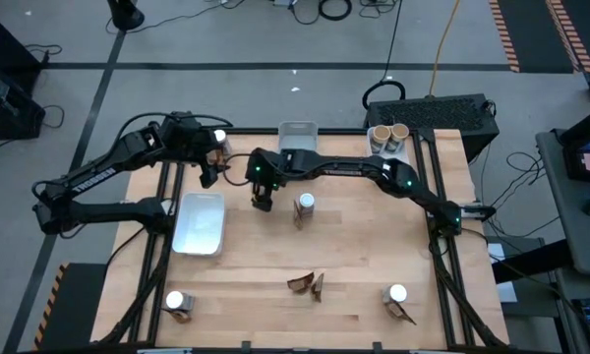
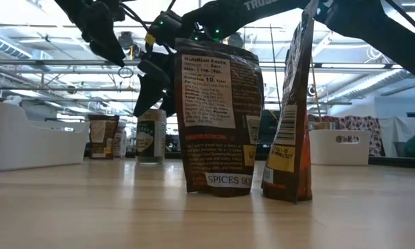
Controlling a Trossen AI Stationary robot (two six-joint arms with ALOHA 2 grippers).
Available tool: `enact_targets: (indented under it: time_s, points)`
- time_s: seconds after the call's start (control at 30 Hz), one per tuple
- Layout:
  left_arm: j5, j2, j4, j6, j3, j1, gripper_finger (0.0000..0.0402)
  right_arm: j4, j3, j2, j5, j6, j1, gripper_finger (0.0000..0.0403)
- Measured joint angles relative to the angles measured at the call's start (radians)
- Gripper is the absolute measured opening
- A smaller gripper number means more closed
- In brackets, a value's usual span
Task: Sort spices by type
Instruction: Put the gold spice bottle into the top white bin
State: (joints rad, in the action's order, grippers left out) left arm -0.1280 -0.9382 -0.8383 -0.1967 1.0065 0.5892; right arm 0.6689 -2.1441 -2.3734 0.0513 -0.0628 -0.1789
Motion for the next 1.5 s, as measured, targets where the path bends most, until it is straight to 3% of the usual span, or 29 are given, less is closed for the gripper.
enact_targets:
  time_s: [0.23, 0.57, 0.87, 1.1, 1.5]
  points:
    - [0.0, 0.0, -0.001, 0.008, 0.0, 0.0, 0.0327, 0.007, 0.0, -0.013, 0.001, -0.003, 0.004, 0.0367]
    - [0.001, 0.0, 0.0, 0.008, 0.0, 0.0, 0.0327, -0.001, 0.0, -0.012, 0.001, -0.003, 0.004, 0.0257]
    - [0.008, 0.0, 0.0, 0.023, 0.0, 0.0, 0.0327, 0.004, 0.0, -0.007, 0.001, -0.003, 0.003, 0.0255]
    - [0.009, 0.0, 0.0, 0.028, 0.0, 0.0, 0.0327, 0.036, 0.0, 0.072, 0.046, 0.029, -0.03, 0.0256]
    - [0.032, 0.0, 0.03, 0.064, 0.001, 0.0, 0.0327, 0.372, 0.0, 0.327, 0.087, 0.204, -0.129, 0.0256]
